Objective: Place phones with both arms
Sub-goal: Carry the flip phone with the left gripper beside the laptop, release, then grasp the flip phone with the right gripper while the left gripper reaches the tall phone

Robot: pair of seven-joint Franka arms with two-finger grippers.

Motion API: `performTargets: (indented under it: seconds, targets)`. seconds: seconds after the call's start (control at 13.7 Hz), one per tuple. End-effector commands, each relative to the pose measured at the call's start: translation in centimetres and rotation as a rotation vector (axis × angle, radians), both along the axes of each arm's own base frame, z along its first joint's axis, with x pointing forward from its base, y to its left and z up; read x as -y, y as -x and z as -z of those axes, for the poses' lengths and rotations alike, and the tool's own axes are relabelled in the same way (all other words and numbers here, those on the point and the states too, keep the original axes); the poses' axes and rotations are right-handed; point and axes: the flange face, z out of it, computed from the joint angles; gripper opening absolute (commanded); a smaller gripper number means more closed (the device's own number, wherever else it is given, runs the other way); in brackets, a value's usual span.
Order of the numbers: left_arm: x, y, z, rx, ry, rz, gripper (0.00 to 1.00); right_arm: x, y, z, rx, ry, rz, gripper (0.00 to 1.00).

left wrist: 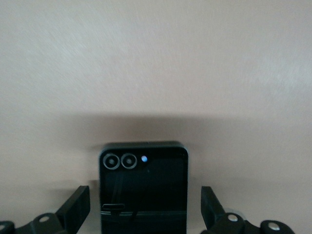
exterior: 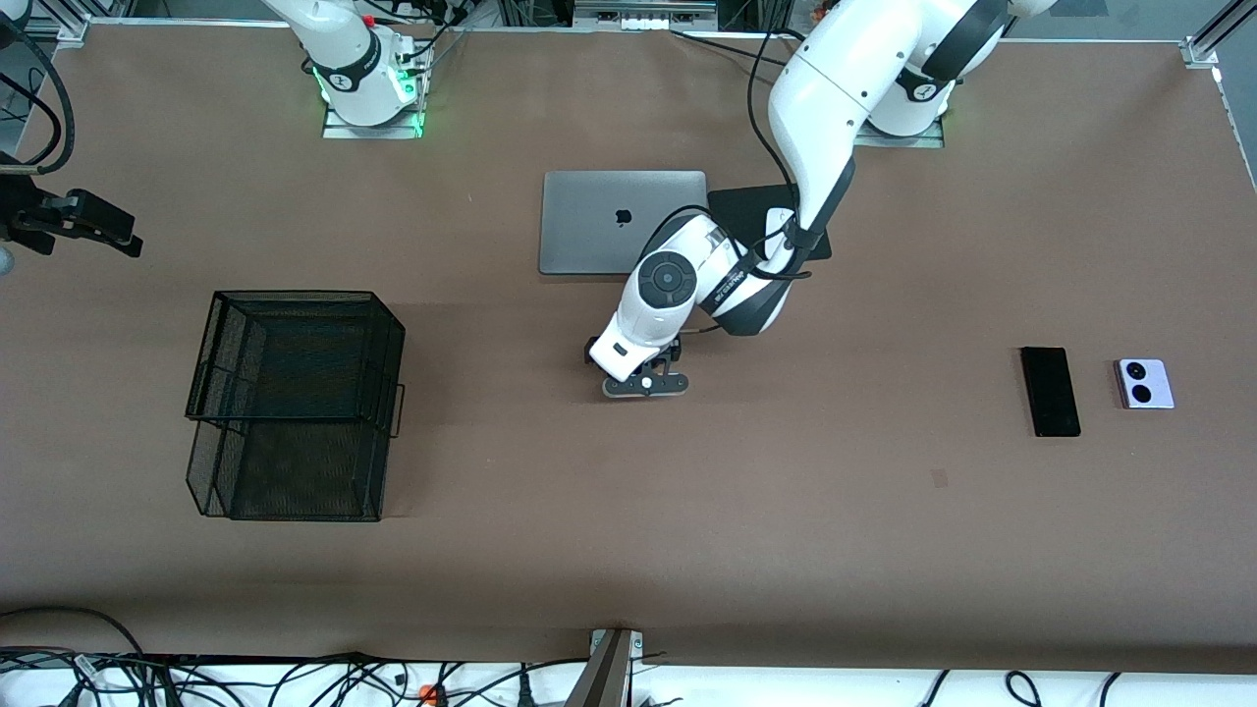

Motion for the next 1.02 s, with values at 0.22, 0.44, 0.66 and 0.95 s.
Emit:
performTargets:
  seconds: [0.22, 0.44, 0.66, 0.95]
  targets:
    - [-11.8, -6.5, -13.4, -0.07, -0.097, -0.159, 1.0, -0.2, 0.0, -0.3, 0.004, -0.015, -0.015, 1.0]
    - [-21.5, -9.8, -19.3, -0.076, -0.105, -0.194, 1.0, -0.2, 0.0, -0.3, 0.004, -0.015, -0.017, 1.0]
    - [-31.1, -10.7, -22.0, -0.136, -0.161, -0.079, 1.0, -1.0, -0.5, 0.3, 0.003, -0.023, -0.029, 1.0]
    - [-38.2, -10.4, -22.5, -0.145, -0.393, 0.015, 1.0, -6.9, -1.4, 0.6, 0.028, -0.091, -0.098, 1.0]
